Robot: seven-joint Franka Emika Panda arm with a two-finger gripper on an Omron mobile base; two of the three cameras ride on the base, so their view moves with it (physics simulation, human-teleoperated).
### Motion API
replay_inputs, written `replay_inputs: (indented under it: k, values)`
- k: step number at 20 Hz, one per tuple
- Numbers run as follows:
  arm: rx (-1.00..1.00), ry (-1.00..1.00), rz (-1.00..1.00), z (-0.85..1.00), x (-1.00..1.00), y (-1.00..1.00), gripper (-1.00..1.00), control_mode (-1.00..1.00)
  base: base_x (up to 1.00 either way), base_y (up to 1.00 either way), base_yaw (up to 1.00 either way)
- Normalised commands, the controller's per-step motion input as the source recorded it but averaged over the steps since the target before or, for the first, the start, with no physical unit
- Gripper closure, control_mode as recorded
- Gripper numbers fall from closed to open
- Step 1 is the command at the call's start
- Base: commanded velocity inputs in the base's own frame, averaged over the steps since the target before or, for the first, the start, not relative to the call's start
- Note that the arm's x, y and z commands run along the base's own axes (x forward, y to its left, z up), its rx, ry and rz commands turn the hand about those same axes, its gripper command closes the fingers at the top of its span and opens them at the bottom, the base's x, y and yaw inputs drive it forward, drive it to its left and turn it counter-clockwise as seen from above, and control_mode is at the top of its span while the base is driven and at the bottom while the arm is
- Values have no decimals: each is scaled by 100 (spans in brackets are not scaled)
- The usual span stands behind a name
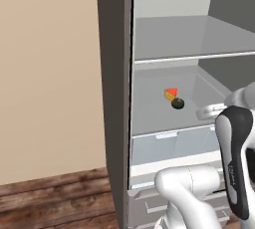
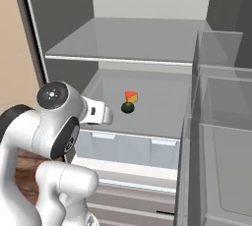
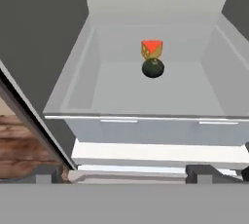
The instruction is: Take the cheese, fish, and squash from the fridge and place them on the plate on the dining counter to create an appetizer plate.
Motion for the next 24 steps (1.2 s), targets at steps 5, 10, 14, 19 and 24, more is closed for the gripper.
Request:
replay_inputs:
  k: [5,10,14,19,24]
  values:
    - [13,0,-12,-13,52,-15,-100,-100,0,0,0]
    - [1,8,-6,-10,43,-11,-100,-100,0,0,0]
    - [0,6,-5,-17,39,-17,-100,-100,0,0,0]
    - [0,0,-3,-32,41,-15,-100,-100,0,0,0]
    - [0,-1,0,-50,36,0,-100,-100,0,0,0]
